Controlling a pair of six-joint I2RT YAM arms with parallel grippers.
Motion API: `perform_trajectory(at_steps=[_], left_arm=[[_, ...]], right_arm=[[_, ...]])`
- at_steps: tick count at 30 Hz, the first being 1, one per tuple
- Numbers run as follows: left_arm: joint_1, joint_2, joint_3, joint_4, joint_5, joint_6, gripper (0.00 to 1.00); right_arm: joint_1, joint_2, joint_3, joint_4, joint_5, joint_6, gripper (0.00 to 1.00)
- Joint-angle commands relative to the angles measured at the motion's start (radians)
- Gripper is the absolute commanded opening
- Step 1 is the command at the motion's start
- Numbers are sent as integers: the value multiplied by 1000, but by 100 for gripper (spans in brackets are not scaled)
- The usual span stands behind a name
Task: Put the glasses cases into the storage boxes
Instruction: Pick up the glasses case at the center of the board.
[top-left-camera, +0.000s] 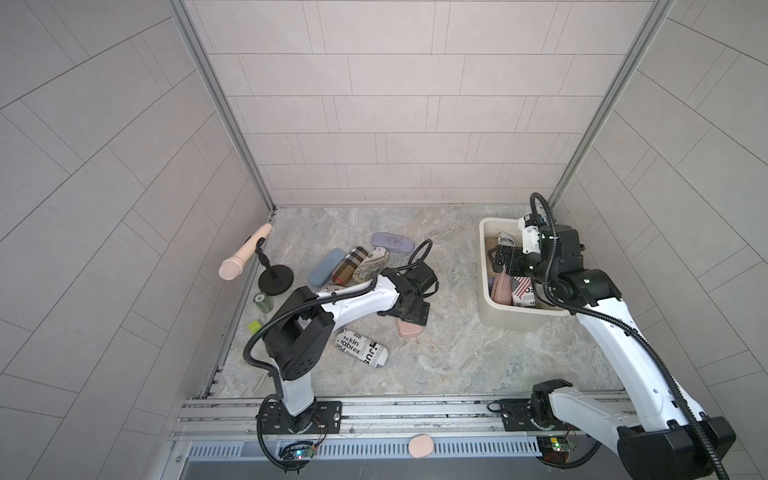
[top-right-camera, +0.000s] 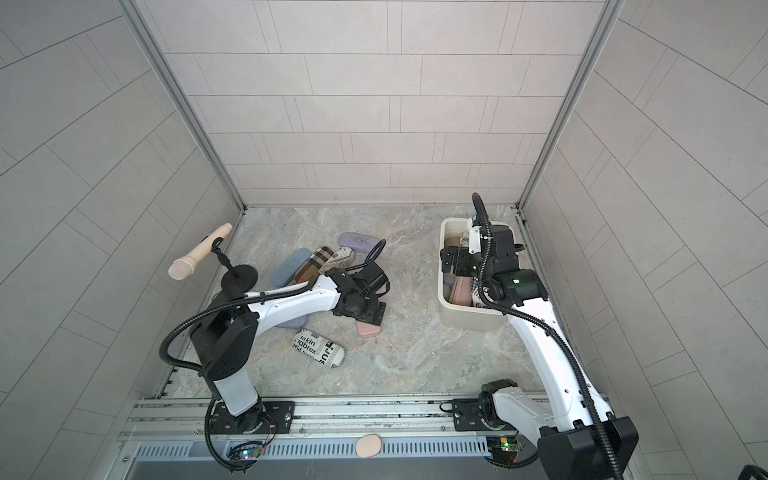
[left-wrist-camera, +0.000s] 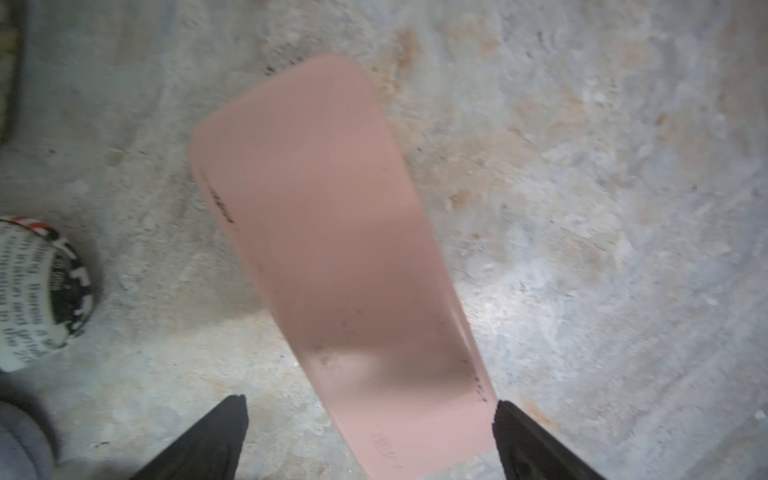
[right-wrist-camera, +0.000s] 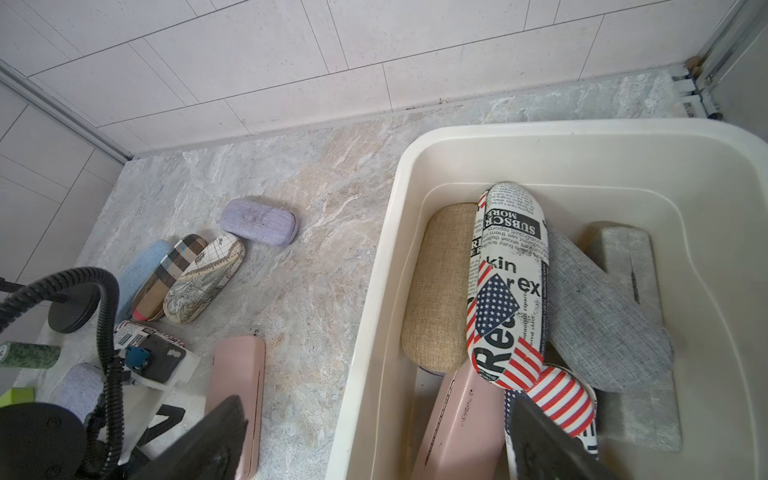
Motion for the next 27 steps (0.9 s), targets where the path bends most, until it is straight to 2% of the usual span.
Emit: perform_trajectory(at_steps=[1, 6, 10, 15, 20, 27], left_arm=[[-15, 0, 0, 0, 17, -82, 100], [-18, 27, -30, 8, -35, -164, 100], [-18, 35, -56, 19, -48, -174, 100], [-18, 37, -83, 56, -12, -142, 94], [-15, 16, -97, 19, -46, -93, 90], [-11, 38, -63, 17, -33, -20, 91]], right_arm=[[6, 2, -5, -1, 2, -10, 99], [5, -1, -9, 1, -1, -7, 100], [5, -1, -12, 2, -9, -9, 99], [5, -1, -9, 4, -15, -3, 100], [5, -6, -11, 4, -19, -2, 100], [6, 9, -20, 9, -13, 13, 99]])
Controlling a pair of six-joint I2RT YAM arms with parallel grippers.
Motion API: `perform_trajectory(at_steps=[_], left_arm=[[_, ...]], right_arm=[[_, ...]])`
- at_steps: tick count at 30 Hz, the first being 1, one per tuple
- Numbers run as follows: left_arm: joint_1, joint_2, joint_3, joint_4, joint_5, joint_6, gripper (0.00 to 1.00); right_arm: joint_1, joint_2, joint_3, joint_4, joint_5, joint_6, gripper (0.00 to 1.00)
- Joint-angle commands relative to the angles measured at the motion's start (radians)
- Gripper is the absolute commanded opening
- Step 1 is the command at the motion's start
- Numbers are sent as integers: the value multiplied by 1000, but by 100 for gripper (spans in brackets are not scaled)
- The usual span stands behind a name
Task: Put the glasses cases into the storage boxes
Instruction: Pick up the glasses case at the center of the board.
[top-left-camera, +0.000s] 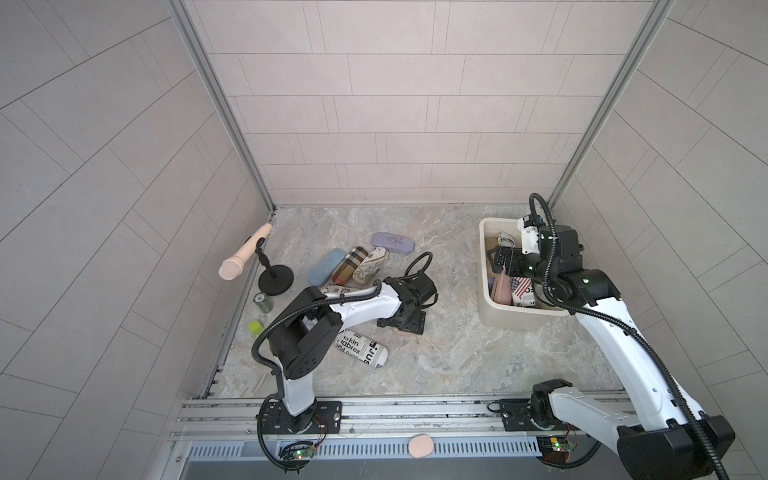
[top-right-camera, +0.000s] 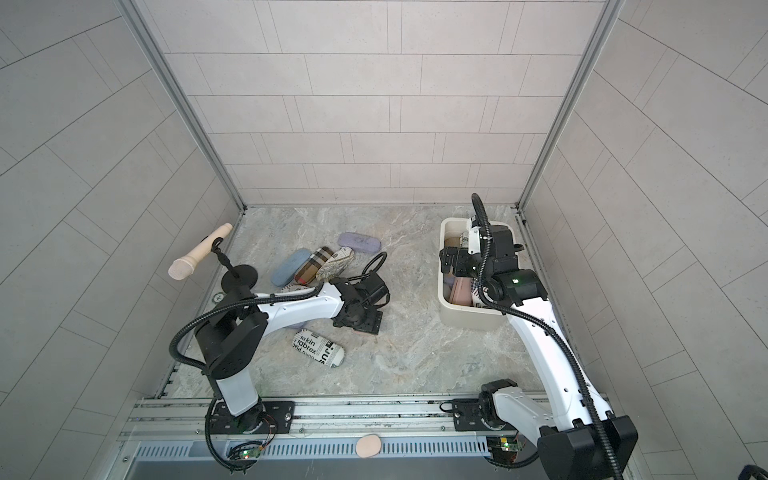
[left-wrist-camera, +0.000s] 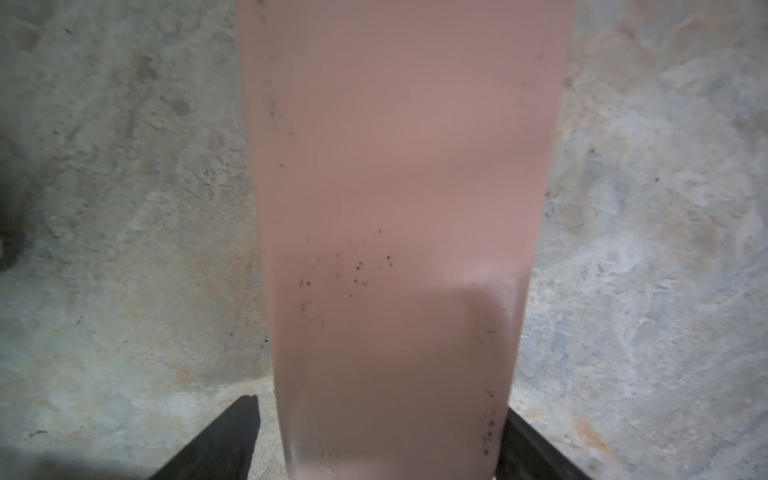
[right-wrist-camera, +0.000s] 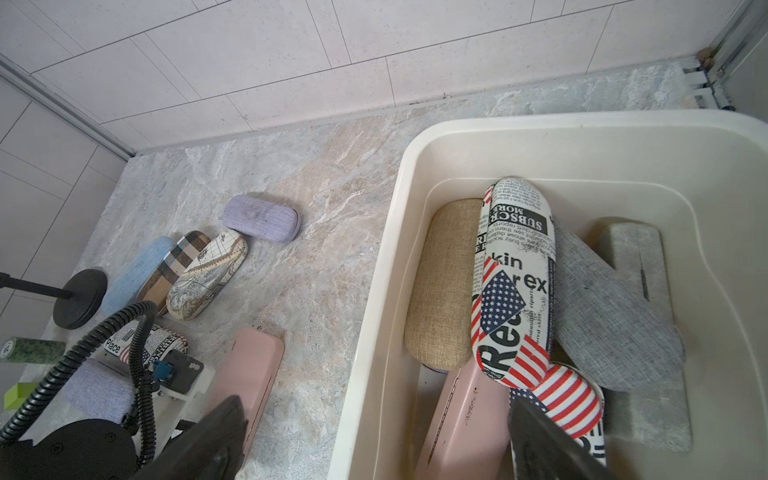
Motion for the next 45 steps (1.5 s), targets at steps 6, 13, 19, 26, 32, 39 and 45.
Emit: perform_trajectory(at_steps=[6, 13, 19, 26, 32, 39, 45], left_arm=[[4, 77, 58, -8, 10, 89, 89], [3, 134, 73, -50, -39, 83, 78], [4, 21, 108, -14, -21, 138, 69], [30, -84, 254, 20, 57, 235, 64], [79, -159, 253, 249, 220, 265, 62], [137, -288, 22, 693, 295, 222, 61], [157, -332, -60, 796, 346, 189, 61]], right_arm=[[6, -5, -15, 5, 4, 12, 99], [4, -13, -29, 16, 14, 18, 95], [6, -18, -10, 18, 12, 37, 90], [4, -34, 5, 61, -12, 92, 84], [6, -10, 13, 147, -111, 175, 82], [91, 100, 87, 229, -177, 277, 80], [225, 235, 183, 267, -161, 301, 78]])
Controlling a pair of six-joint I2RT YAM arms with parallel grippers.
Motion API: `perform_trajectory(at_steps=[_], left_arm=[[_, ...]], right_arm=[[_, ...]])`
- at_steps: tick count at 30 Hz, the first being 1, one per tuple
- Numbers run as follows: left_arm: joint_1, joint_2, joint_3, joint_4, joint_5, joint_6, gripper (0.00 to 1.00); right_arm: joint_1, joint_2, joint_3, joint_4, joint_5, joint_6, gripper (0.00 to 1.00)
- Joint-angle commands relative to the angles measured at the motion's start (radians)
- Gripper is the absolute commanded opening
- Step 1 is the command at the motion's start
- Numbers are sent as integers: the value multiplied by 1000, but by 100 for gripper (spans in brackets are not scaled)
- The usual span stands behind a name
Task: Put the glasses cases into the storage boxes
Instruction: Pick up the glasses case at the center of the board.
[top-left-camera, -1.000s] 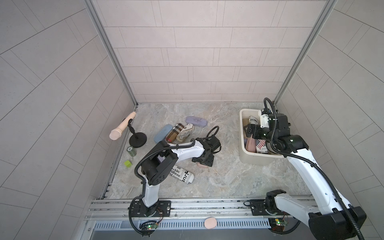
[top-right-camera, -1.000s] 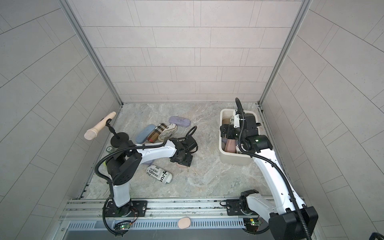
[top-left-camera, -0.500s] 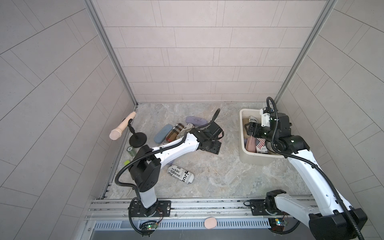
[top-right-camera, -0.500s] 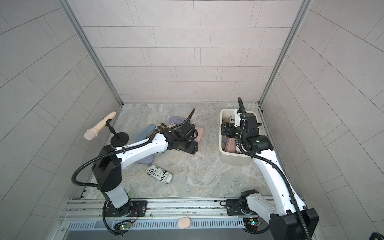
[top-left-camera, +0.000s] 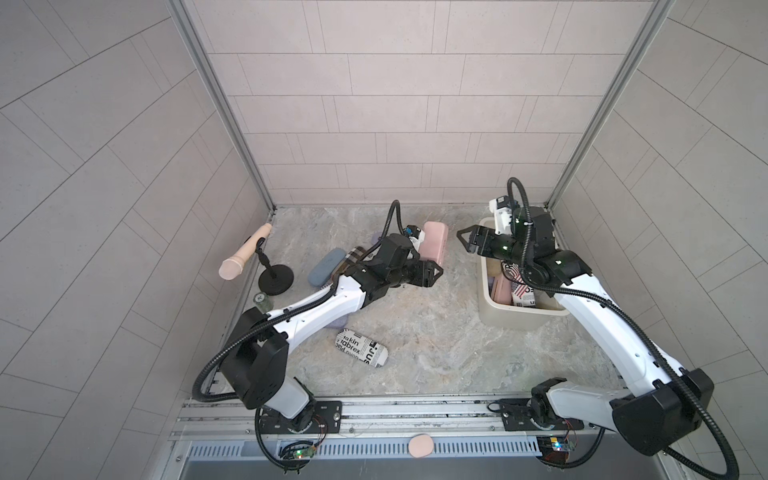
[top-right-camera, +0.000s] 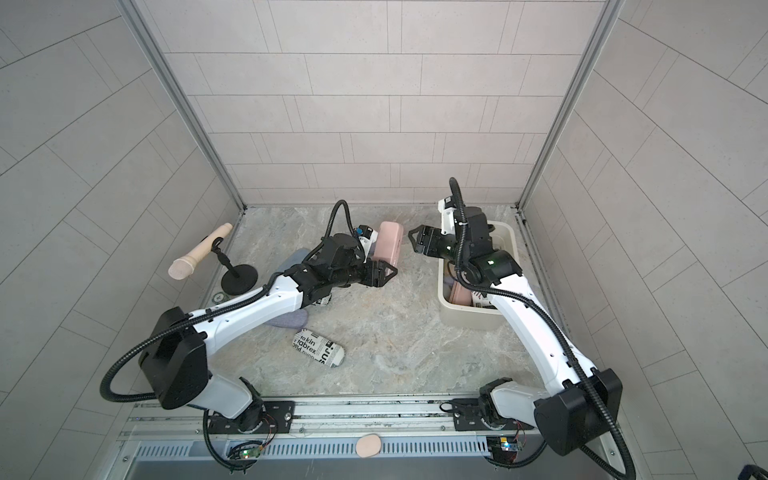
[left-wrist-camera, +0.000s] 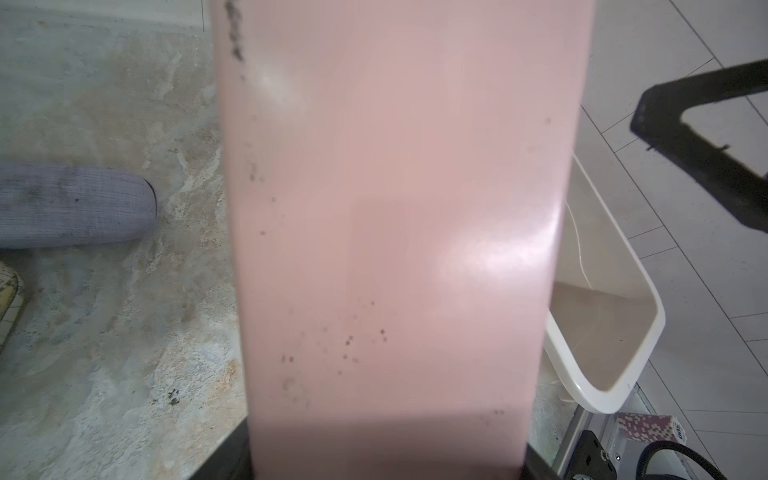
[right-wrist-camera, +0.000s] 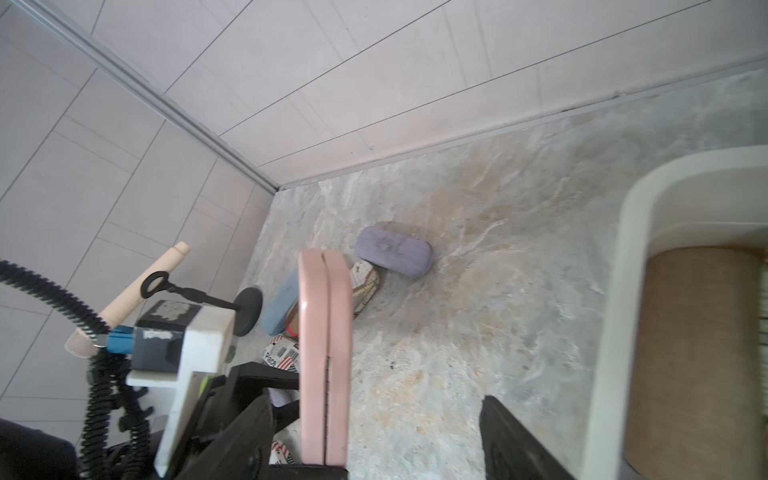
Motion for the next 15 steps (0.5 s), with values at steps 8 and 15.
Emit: perform_trajectory(at_steps=[8, 15], left_arm=[[10, -102, -60, 213, 59, -64, 61], [20, -116, -73, 232, 62, -75, 61]], right_arm=[[107, 162, 128, 55, 13, 38, 71], [119, 188, 139, 59, 0, 41, 60]])
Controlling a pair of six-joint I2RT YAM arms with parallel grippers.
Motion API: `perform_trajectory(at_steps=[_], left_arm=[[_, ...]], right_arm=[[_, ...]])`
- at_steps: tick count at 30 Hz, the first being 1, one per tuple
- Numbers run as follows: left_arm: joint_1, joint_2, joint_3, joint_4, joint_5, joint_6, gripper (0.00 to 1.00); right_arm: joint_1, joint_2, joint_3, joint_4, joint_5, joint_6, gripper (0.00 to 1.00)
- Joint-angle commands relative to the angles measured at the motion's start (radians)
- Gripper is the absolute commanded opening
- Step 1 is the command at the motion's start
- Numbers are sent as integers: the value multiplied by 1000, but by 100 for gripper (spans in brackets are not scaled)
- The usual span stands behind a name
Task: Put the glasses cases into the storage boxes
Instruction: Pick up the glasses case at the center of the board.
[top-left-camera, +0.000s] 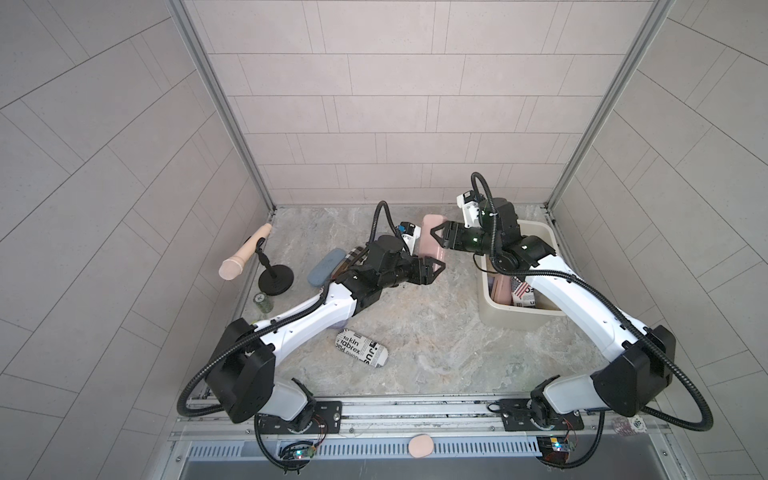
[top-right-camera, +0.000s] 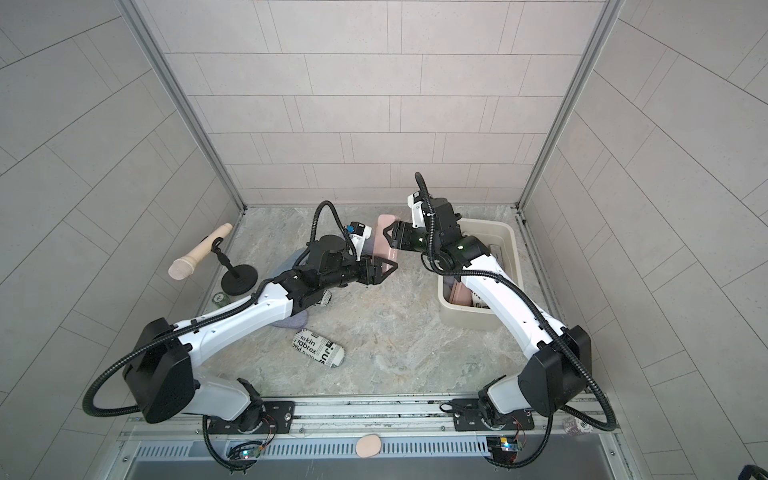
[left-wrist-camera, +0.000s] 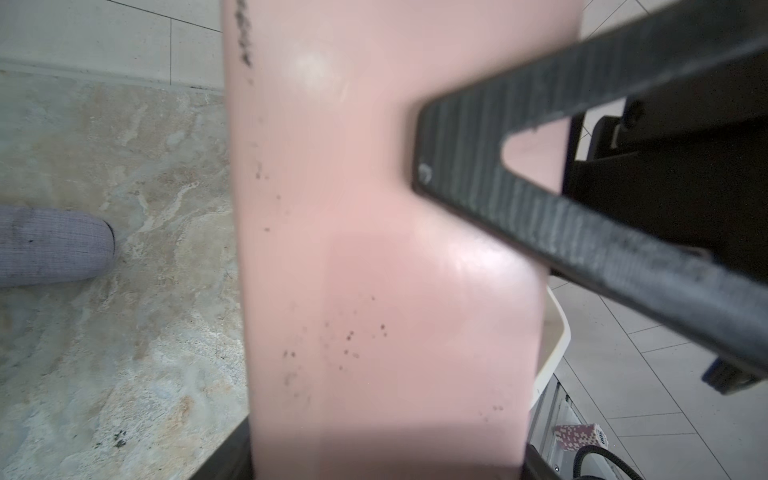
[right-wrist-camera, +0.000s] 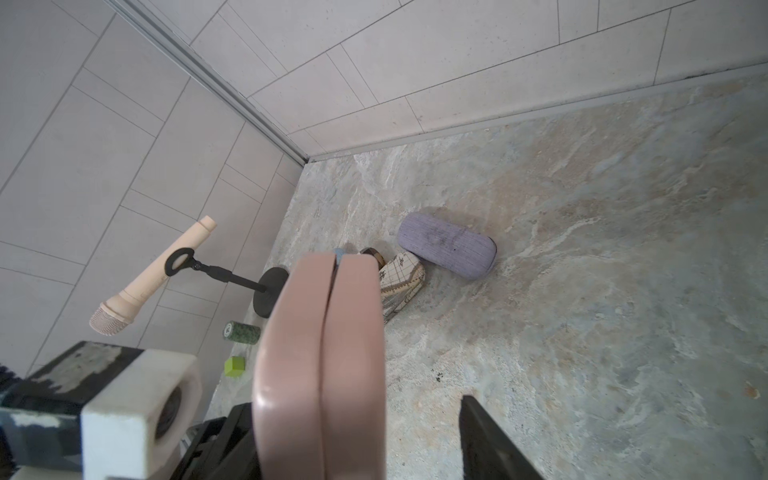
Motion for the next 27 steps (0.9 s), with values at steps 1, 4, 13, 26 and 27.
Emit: perform_trajectory(at_steps=[1, 4, 13, 26, 27], left_arm=[[12, -29, -7, 89, 13, -15, 61], [18, -17, -8, 97, 23, -25, 61], [22, -15, -30, 130, 9, -21, 88], [22, -161, -143, 148, -315, 15, 100], [23, -167, -146, 147, -330, 15, 100]], right_arm=[[12, 18, 23, 15, -16, 11, 57], [23, 24, 23, 13, -36, 6, 47], [28, 0, 36, 13, -31, -20, 20], [-123, -126, 128, -202, 128, -143, 15], [-149, -143, 126, -226, 138, -153, 15]])
